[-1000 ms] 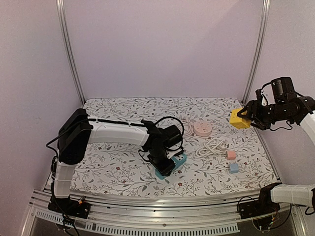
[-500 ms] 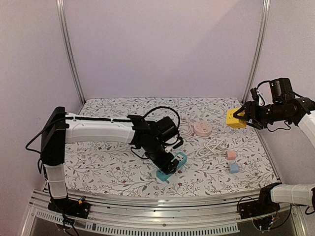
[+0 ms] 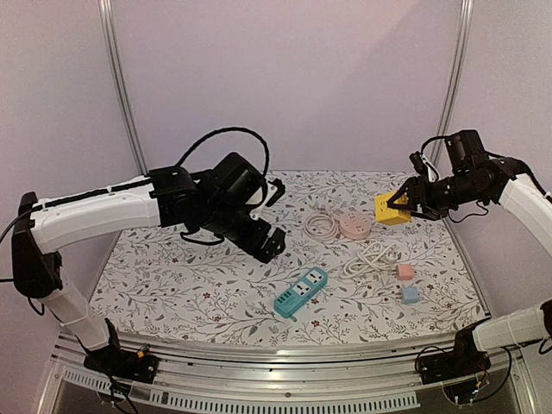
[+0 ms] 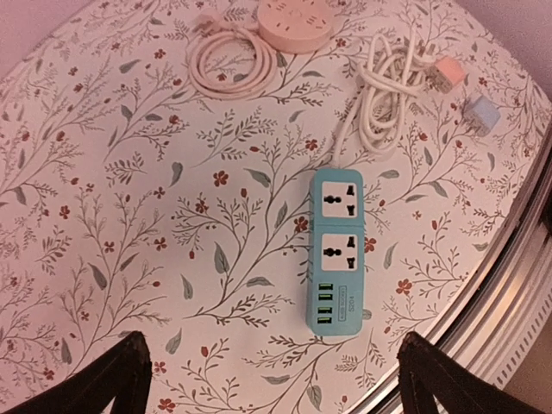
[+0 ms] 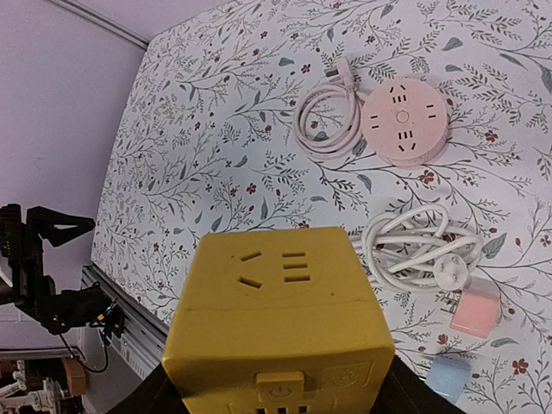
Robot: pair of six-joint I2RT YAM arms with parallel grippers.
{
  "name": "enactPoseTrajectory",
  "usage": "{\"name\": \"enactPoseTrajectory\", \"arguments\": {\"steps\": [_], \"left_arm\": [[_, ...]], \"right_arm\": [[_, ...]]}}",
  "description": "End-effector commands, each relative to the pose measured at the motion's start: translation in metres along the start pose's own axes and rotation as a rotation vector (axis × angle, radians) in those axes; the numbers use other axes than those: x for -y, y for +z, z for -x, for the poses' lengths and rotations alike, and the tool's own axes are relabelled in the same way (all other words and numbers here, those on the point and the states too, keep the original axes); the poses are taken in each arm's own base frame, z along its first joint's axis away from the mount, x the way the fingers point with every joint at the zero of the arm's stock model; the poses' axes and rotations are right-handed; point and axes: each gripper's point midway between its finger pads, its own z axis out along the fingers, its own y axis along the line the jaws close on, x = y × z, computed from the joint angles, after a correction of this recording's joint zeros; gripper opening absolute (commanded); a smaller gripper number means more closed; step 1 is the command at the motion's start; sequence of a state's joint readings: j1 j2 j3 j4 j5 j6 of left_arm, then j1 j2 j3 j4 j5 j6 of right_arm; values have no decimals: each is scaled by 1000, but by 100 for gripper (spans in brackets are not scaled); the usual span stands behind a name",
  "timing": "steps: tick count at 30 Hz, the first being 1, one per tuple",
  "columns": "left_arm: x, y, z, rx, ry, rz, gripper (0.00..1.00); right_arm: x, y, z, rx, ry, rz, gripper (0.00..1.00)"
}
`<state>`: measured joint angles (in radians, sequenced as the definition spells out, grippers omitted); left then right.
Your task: Insert the plug
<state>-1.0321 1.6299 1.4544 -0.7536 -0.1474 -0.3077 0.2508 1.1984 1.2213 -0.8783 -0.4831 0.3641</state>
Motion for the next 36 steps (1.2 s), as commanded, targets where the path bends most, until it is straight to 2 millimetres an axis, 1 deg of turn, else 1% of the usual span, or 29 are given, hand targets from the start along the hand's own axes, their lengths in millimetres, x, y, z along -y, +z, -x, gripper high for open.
{"name": "enactPoseTrajectory", "arguments": {"steps": [1, 5, 8, 9, 13, 16, 24, 28, 30, 32, 36], "left_arm": [[-40, -11, -2, 32, -35, 132, 100], [-57, -19, 0, 51, -70, 155, 99], [-65, -21, 0, 55, -79, 167, 100], [-67, -22, 1, 55, -77, 169, 99], [-78, -25, 2, 53, -84, 185, 99], [-87, -29, 1, 53, -101, 192, 99], [-98, -40, -16, 42, -139, 166, 99], [-110, -49, -23, 77, -154, 185, 99], [-116, -48, -29, 89, -172, 178, 99], [-121, -48, -34, 91, -185, 170, 99], [-128, -48, -36, 102, -195, 155, 99]], "right_arm": [[-21, 11, 13, -15, -111, 23, 0], [-36, 30, 4, -84, -167, 56, 0], [-39, 45, -3, -148, -160, 55, 0], [-37, 54, -8, -182, -152, 52, 0], [-52, 74, -25, -272, -181, 85, 0], [-58, 87, -34, -314, -194, 90, 0], [-80, 114, -53, -397, -242, 106, 0], [-78, 129, -60, -436, -267, 54, 0], [-79, 136, -63, -452, -287, 26, 0], [-83, 141, -63, -456, -306, 12, 0], [-88, 152, -74, -493, -329, -23, 0]]}}
